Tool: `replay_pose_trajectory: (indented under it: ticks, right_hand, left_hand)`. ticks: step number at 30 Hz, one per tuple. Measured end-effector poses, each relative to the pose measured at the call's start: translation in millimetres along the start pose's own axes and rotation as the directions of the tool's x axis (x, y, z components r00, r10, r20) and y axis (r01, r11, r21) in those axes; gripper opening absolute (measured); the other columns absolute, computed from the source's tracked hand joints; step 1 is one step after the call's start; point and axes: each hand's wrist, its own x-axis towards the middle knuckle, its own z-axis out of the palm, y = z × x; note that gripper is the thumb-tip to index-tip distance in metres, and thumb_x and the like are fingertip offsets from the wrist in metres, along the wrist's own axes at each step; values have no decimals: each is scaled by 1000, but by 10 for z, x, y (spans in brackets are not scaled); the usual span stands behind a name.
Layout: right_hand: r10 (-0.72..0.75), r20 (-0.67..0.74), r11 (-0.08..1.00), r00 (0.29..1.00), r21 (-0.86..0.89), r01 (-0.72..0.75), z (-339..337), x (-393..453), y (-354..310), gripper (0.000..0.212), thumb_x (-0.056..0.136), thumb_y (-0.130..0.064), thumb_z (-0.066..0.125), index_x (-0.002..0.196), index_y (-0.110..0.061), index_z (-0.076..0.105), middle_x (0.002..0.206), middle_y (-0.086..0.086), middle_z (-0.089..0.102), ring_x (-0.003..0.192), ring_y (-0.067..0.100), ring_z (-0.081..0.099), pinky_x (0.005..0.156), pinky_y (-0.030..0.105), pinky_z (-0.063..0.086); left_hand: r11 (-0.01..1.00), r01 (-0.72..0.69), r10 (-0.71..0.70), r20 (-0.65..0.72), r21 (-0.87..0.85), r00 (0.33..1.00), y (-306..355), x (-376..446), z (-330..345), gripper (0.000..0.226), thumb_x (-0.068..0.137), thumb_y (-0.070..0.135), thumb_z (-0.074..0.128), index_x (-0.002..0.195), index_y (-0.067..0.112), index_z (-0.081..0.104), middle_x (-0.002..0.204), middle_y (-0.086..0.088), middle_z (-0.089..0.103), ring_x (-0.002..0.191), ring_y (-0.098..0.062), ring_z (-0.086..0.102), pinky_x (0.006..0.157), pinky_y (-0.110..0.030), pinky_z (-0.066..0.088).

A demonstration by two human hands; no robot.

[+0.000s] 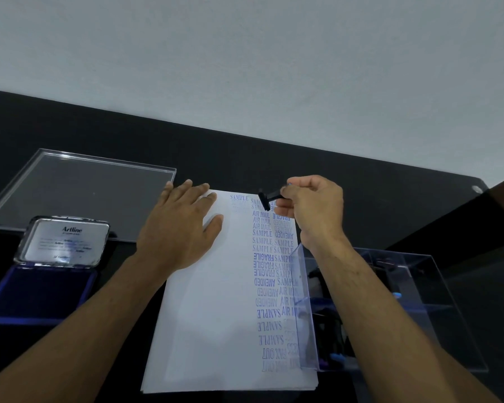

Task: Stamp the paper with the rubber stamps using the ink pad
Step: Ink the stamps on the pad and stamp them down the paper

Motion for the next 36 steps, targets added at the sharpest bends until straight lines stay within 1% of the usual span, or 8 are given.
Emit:
replay_pose_trajectory:
  ticks: [5, 15, 23, 25, 27, 30, 33, 36]
  right_hand:
    - [-6, 7, 1000, 1000, -14, 6, 11, 3, 20, 13, 83, 0, 71, 89, -12, 71, 79, 8, 73, 64, 22, 73, 64, 38, 62]
    - [-20, 20, 999, 1000, -30, 20, 7, -3, 24, 13, 84, -1, 70, 90, -13, 71, 79, 6, 73, 66, 20, 73, 63, 35, 62]
    - [-48, 33, 998, 998, -41, 50, 8, -28, 9, 14, 84, -2, 70, 91, -13, 71, 78, 4, 72, 66, 19, 73, 64, 36, 63]
    - [-65, 56, 997, 996, -32, 67, 12, -66, -9, 15, 83, -1, 70, 91, -14, 71, 78, 4, 72, 66, 20, 73, 65, 38, 63]
    - [-90, 102, 995, 991, -21, 93, 33, -135, -25, 16, 83, -2, 71, 91, -15, 71, 77, 4, 72, 67, 20, 73, 65, 39, 62]
    - [-150, 159, 986, 976, -51, 159, 100, -277, -48, 15, 85, -4, 72, 93, -16, 70, 80, 2, 72, 70, 18, 73, 63, 35, 62]
    - [-188, 211, 976, 959, -65, 206, 213, -456, -84, 15, 86, -5, 72, 95, -16, 70, 82, 2, 72, 70, 16, 72, 62, 34, 62]
    - [-213, 263, 970, 941, -63, 236, 367, -666, -119, 20, 85, -3, 73, 101, -16, 70, 82, 2, 72, 69, 16, 72, 60, 34, 62]
  left_hand:
    - [1000, -4, 4, -3, -7, 1000, -5, 0, 3, 66, 98, 56, 28, 144, 17, 53, 153, -3, 47, 148, -27, 34, 124, -47, 13]
    - [1000, 8, -8, 10, -12, 1000, -17, 11, 2, 68, 98, 59, 24, 149, 21, 48, 158, -1, 41, 150, -25, 29, 122, -41, 2]
    - [999, 9, -8, 12, -43, 1000, -2, 10, -29, 66, 97, 57, 29, 147, 19, 51, 156, -2, 44, 150, -25, 30, 122, -43, 6]
    - [995, 19, -19, 6, -97, 1000, 9, 27, -68, 67, 95, 58, 31, 147, 20, 50, 158, -2, 41, 151, -24, 26, 124, -44, 8]
    - [987, 25, -30, -27, -157, 999, 1, 21, -137, 64, 96, 56, 38, 146, 19, 50, 158, -3, 41, 152, -24, 25, 124, -48, 12]
    - [986, 33, -46, -76, -166, 996, -56, -61, -283, 54, 99, 48, 52, 145, 18, 52, 156, -5, 43, 151, -24, 27, 125, -48, 14]
    - [985, 79, -90, -65, -152, 994, -151, -247, -435, 56, 98, 49, 53, 146, 20, 50, 157, -4, 41, 151, -24, 27, 125, -49, 13]
    - [980, 108, -120, -62, -167, 991, -275, -526, -556, 57, 98, 50, 52, 147, 21, 48, 157, -4, 40, 151, -24, 26, 125, -48, 13]
